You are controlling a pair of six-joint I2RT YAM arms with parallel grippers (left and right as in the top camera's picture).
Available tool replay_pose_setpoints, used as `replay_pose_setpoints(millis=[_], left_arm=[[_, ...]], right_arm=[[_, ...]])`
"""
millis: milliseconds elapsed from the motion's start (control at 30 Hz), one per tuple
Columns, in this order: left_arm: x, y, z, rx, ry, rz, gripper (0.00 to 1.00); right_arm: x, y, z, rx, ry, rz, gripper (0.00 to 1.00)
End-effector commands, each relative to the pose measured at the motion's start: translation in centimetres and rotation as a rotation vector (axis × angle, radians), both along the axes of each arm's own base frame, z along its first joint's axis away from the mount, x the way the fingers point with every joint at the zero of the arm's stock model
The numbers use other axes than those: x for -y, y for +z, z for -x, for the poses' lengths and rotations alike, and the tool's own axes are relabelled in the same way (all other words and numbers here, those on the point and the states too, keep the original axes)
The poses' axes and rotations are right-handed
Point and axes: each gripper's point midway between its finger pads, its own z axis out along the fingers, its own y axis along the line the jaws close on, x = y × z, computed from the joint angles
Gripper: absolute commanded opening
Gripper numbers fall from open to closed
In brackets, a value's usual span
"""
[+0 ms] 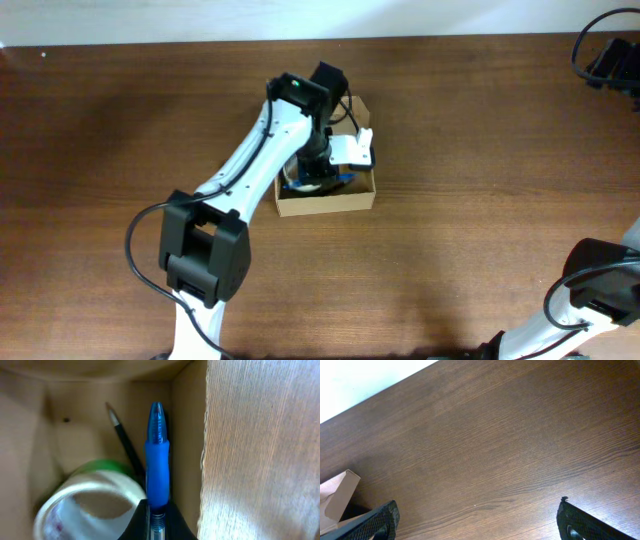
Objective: Pack container
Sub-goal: 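Carry the blue pen with the left gripper into the box and release, then move the left gripper back to the clear pen and grasp it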
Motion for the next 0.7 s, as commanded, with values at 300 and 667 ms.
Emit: replay_pose_setpoints(millis=[300, 667], left_arm=[[0.4, -1.9, 0.6, -0.022, -0.021, -0.008, 0.37], [-4.5, 8.2, -4.7, 0.351, 0.36, -0.092, 0.51]], right_arm=[[-0.1, 0.2, 0.2, 0.006, 0.002, -0.003, 0.99], [-0.1, 0.3, 0.2, 0.006, 0.002, -0.003, 0.99]])
